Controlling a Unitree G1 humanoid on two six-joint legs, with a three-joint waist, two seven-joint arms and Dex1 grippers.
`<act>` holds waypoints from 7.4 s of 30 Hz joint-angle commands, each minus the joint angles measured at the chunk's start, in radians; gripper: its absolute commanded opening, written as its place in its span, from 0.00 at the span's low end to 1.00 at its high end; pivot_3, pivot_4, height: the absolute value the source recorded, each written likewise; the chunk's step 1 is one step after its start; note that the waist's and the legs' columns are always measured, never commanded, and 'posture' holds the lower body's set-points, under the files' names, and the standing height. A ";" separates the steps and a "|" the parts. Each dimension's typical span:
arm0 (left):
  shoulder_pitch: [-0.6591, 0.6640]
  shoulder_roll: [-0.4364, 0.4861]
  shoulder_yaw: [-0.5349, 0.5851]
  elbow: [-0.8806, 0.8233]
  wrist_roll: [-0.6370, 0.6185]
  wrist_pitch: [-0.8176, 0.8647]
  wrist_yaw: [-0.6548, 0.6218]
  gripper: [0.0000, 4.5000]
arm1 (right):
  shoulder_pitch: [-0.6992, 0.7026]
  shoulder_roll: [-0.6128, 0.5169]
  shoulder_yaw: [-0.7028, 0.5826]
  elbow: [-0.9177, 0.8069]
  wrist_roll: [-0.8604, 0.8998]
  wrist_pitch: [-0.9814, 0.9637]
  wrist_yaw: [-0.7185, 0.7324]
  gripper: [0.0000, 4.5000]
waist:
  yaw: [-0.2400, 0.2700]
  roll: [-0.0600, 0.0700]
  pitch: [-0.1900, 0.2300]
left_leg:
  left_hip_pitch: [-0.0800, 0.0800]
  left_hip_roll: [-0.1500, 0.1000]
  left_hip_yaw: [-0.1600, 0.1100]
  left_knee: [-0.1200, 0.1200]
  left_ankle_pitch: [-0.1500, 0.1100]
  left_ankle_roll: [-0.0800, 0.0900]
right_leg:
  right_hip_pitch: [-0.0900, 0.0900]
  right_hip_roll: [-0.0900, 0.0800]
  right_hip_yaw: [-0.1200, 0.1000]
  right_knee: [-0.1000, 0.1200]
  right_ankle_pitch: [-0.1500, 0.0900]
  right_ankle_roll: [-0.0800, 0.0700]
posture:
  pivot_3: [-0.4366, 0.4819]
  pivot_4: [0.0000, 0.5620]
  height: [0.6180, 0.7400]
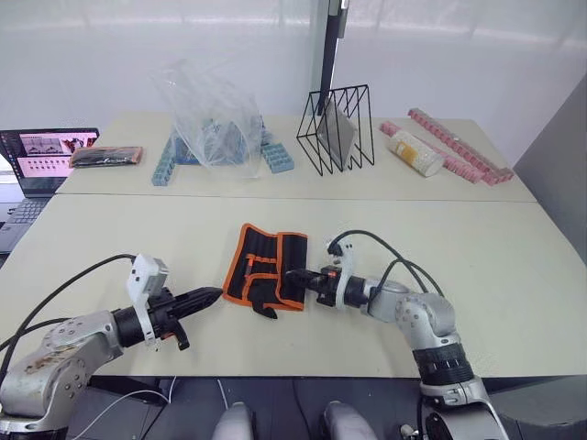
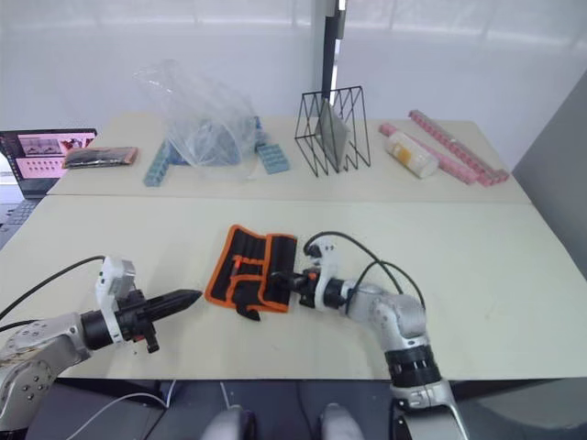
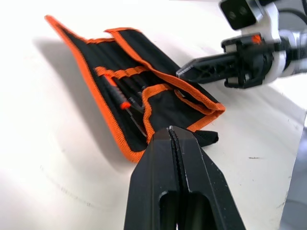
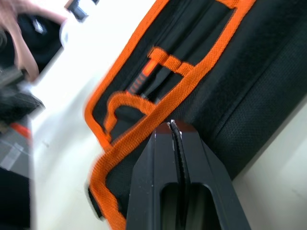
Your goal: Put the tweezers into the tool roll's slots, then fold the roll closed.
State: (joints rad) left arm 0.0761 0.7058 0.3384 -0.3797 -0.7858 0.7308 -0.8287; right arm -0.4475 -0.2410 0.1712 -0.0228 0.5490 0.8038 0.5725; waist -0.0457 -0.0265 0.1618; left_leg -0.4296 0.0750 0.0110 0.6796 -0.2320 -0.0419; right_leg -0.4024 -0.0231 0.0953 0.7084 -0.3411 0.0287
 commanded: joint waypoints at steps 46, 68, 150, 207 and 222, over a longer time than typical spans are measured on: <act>-0.163 -0.231 -0.113 0.168 -0.030 0.123 0.295 0.13 | -0.037 -0.048 0.052 0.114 -0.285 -0.341 0.147 0.00 | 0.006 -0.001 0.000 | 0.001 -0.006 -0.005 0.001 0.001 -0.001 | 0.001 -0.003 0.000 0.007 0.000 0.000 | 0.48 0.27 0.58; -0.369 0.016 -0.176 0.129 0.025 0.155 0.107 0.01 | 0.000 0.009 0.096 0.041 -0.374 -0.337 0.047 0.00 | 0.002 -0.001 0.001 | -0.001 -0.006 -0.007 0.000 0.001 -0.002 | -0.001 -0.003 -0.001 0.007 0.000 0.000 | 0.48 0.27 0.58; -0.584 -0.184 -0.385 0.313 0.256 -0.073 -0.140 0.46 | -0.088 0.002 0.089 0.236 -0.385 -0.237 0.060 0.00 | 0.026 0.001 -0.001 | 0.007 -0.009 -0.012 0.001 0.004 0.002 | 0.015 -0.001 0.000 0.000 0.000 0.001 | 0.48 0.27 0.58; -0.476 -0.151 -0.630 0.507 0.617 -0.373 -0.252 0.02 | -0.405 0.107 -0.015 0.918 -0.450 -0.502 -0.060 0.00 | 0.003 -0.005 -0.026 | 0.032 0.008 0.035 -0.003 -0.005 0.005 | 0.016 0.003 0.023 -0.004 0.003 0.002 | 0.48 0.27 0.58; -0.372 -0.117 -0.295 0.210 0.407 -0.239 -0.110 0.02 | -0.212 0.002 -0.082 0.260 -0.339 -0.495 0.129 0.00 | 0.002 -0.003 -0.023 | 0.000 0.008 0.030 -0.002 -0.005 0.006 | -0.016 0.002 0.022 0.001 0.005 0.002 | 0.48 0.27 0.58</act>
State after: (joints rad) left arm -0.3033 0.5779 -0.0231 -0.0918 -0.3283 0.4742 -0.9580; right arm -0.6508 -0.2209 0.1317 0.3569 0.1748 0.2881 0.6911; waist -0.0438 -0.0291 0.1387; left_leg -0.4336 0.0810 0.0405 0.6791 -0.2371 -0.0363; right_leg -0.4242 -0.0221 0.1174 0.7151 -0.3352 0.0308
